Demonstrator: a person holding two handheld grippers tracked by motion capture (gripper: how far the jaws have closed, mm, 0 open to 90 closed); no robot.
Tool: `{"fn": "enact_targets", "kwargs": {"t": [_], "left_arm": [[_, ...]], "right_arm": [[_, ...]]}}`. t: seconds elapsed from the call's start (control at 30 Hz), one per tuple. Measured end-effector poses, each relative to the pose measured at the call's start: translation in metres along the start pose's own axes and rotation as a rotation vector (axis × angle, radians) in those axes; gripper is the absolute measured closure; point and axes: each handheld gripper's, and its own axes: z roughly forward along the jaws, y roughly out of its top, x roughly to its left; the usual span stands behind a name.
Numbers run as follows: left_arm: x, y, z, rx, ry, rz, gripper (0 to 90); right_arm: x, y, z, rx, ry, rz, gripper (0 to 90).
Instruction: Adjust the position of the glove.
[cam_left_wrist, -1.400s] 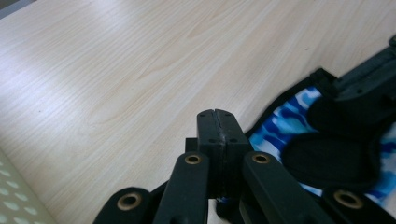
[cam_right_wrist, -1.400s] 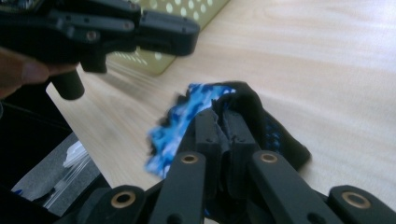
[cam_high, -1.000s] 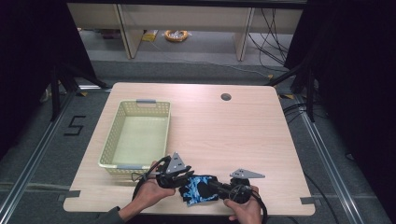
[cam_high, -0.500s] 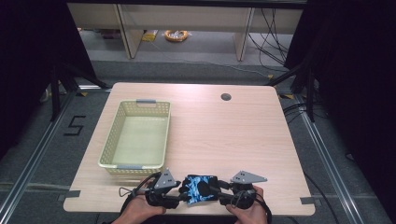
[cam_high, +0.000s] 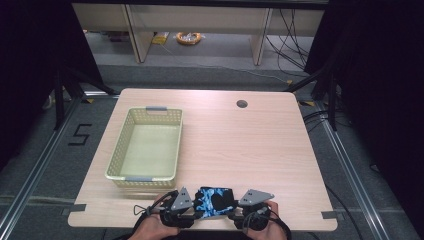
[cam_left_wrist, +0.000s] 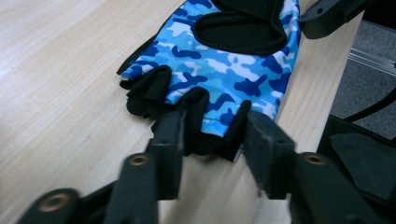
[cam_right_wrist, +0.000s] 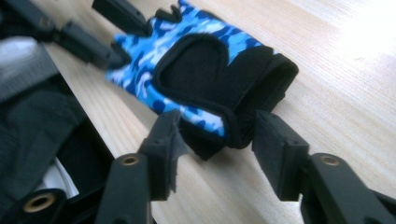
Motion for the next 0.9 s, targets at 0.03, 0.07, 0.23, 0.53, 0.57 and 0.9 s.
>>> {"fn": "enact_targets", "kwargs": {"t": [0.03,0.07,0.23,0.53,0.57,0.9], "left_arm": [[0.000,0.000,0.000,0.000,0.000,0.000,70.2],[0.000,0.000,0.000,-0.005,0.009,0.001,72.8],[-0.003,0.001,-0.001,-0.023,0.017,-0.015,82.3],[0.008,0.013,-0.012,-0.059,0.008,-0.004,83.3],[0.011,0.011,-0.011,-0.060,-0.014,-0.042,81.7],[0.017,0.012,-0.008,-0.035,0.022,-0.004,82.4]], "right_arm": [[0.000,0.000,0.000,0.000,0.000,0.000,57.1],[0.000,0.001,-0.002,0.021,-0.013,-0.047,68.1],[0.001,0.002,-0.002,0.022,-0.013,-0.081,80.3],[0.008,0.011,-0.016,0.023,-0.012,-0.145,84.6],[0.012,0.011,-0.013,0.028,-0.016,-0.161,84.6],[0.013,0.014,-0.008,0.044,-0.026,-0.158,84.1]]}}
